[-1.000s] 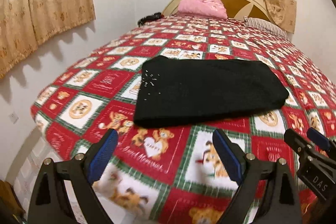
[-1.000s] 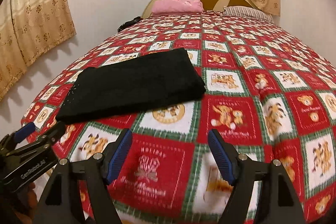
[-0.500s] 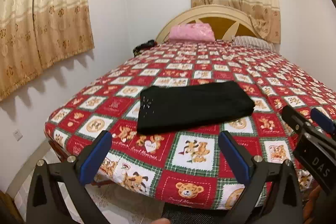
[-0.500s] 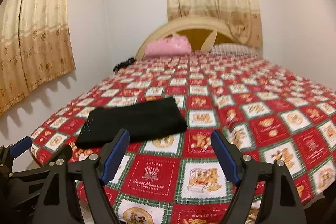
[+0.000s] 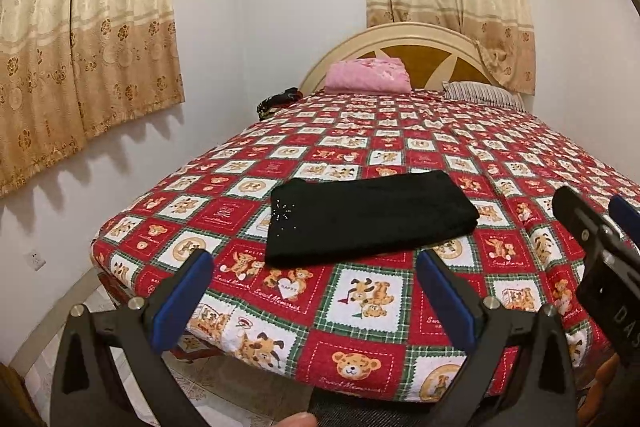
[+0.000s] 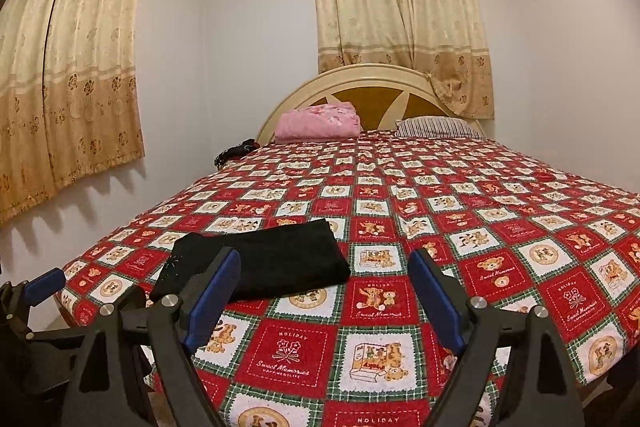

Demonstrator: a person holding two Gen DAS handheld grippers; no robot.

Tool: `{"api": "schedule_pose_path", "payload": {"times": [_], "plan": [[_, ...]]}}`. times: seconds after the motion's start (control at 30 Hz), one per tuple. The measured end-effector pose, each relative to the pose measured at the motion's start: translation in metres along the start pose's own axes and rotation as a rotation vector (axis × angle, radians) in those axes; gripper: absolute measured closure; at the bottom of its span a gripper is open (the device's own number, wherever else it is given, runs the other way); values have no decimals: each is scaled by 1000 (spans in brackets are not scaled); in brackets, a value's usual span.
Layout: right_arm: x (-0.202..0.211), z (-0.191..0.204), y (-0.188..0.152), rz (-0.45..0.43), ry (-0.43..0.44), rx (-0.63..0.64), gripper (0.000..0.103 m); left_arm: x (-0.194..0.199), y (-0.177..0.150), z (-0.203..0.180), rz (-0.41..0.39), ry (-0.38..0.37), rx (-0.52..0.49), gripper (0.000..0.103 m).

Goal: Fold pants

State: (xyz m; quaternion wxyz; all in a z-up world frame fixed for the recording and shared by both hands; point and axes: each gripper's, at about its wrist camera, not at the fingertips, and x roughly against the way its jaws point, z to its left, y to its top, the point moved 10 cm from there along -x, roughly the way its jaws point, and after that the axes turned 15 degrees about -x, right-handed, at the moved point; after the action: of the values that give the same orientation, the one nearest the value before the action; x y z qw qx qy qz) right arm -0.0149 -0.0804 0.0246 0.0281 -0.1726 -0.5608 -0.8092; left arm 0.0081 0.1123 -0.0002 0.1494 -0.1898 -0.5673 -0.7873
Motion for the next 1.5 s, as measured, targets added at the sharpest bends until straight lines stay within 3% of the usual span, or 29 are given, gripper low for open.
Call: {"api": "schedule_pose_path", "payload": {"times": [1.5], "plan": [[2, -4, -4, 7, -6, -9, 16, 2, -1, -6, 18, -5, 0, 0]]}}
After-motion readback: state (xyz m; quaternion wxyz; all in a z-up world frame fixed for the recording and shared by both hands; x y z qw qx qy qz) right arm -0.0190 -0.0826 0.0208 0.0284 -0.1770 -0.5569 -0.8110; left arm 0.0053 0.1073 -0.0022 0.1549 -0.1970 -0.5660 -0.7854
